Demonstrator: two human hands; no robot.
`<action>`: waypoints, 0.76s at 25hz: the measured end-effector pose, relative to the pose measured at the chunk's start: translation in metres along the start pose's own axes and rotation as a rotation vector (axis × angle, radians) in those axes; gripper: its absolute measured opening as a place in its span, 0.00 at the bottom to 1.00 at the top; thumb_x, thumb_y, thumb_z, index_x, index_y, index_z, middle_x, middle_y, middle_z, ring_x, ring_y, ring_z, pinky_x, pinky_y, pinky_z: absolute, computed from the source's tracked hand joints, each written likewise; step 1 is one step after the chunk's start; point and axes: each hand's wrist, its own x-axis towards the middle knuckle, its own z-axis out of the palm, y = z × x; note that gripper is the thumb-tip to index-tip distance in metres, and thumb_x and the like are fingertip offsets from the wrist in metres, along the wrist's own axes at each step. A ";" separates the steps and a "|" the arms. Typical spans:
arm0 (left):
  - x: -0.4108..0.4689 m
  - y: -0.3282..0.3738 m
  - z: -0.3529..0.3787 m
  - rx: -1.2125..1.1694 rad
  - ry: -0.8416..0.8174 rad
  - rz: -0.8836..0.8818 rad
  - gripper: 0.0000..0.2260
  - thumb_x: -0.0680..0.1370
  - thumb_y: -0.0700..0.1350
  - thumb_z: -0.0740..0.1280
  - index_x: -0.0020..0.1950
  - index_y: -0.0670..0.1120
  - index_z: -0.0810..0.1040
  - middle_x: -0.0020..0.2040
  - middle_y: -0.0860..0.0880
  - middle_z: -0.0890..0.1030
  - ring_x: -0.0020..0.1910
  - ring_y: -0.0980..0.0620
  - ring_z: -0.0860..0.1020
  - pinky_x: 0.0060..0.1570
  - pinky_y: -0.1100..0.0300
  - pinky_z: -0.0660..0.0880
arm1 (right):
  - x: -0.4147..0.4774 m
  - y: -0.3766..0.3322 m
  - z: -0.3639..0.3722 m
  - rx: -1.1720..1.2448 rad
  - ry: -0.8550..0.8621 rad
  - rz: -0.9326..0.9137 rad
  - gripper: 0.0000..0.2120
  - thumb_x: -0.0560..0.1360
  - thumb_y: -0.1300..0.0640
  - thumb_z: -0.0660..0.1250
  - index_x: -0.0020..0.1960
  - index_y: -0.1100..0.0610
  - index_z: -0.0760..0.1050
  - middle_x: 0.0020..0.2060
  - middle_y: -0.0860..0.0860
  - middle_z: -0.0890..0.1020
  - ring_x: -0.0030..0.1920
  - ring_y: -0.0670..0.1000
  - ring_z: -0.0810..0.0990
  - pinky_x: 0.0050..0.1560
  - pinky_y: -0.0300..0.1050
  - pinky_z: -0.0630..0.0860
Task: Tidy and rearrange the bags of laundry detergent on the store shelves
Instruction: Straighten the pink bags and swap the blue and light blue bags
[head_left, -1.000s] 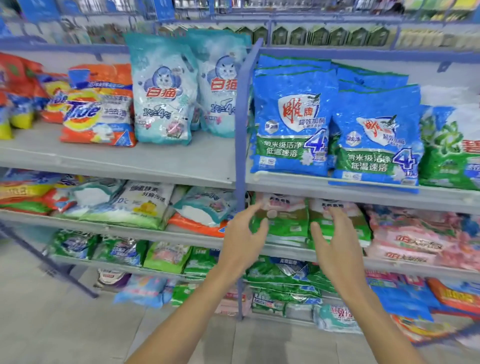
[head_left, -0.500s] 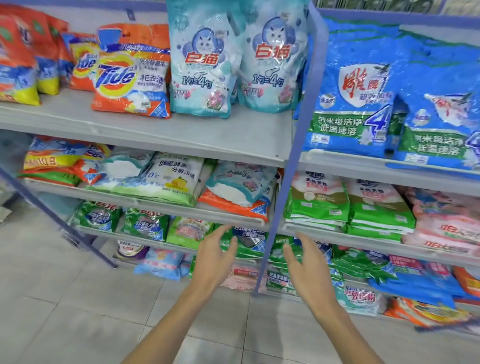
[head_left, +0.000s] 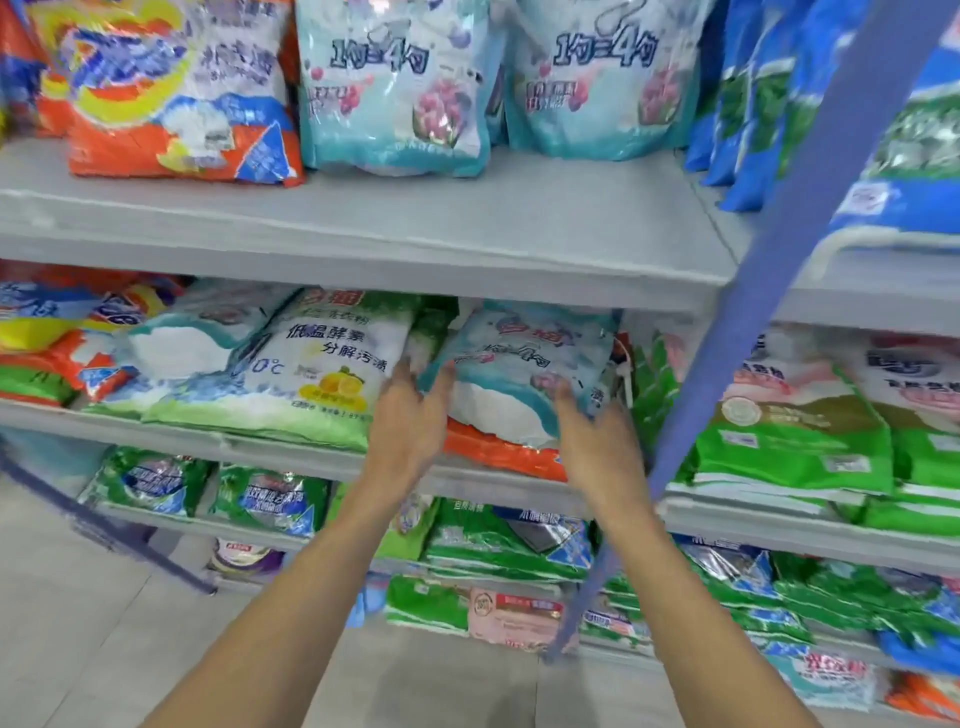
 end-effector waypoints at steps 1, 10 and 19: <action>0.011 -0.003 0.003 -0.044 0.024 -0.046 0.38 0.73 0.70 0.60 0.67 0.39 0.74 0.58 0.38 0.81 0.58 0.37 0.78 0.55 0.48 0.74 | 0.008 -0.003 0.004 0.070 0.000 0.025 0.23 0.79 0.36 0.61 0.62 0.54 0.75 0.57 0.50 0.81 0.56 0.53 0.79 0.51 0.41 0.71; 0.040 -0.024 0.019 -0.530 -0.080 -0.272 0.15 0.72 0.54 0.77 0.50 0.44 0.80 0.51 0.44 0.85 0.51 0.44 0.85 0.54 0.46 0.83 | 0.038 0.017 0.026 0.440 -0.005 0.051 0.15 0.69 0.49 0.78 0.50 0.52 0.78 0.44 0.47 0.85 0.44 0.46 0.84 0.52 0.48 0.81; -0.003 -0.032 -0.020 -0.725 -0.581 -0.424 0.15 0.66 0.37 0.75 0.51 0.49 0.86 0.57 0.46 0.85 0.56 0.43 0.84 0.46 0.45 0.83 | -0.002 0.038 0.004 0.745 -0.361 0.277 0.32 0.58 0.73 0.71 0.62 0.66 0.79 0.54 0.57 0.86 0.52 0.59 0.86 0.52 0.51 0.81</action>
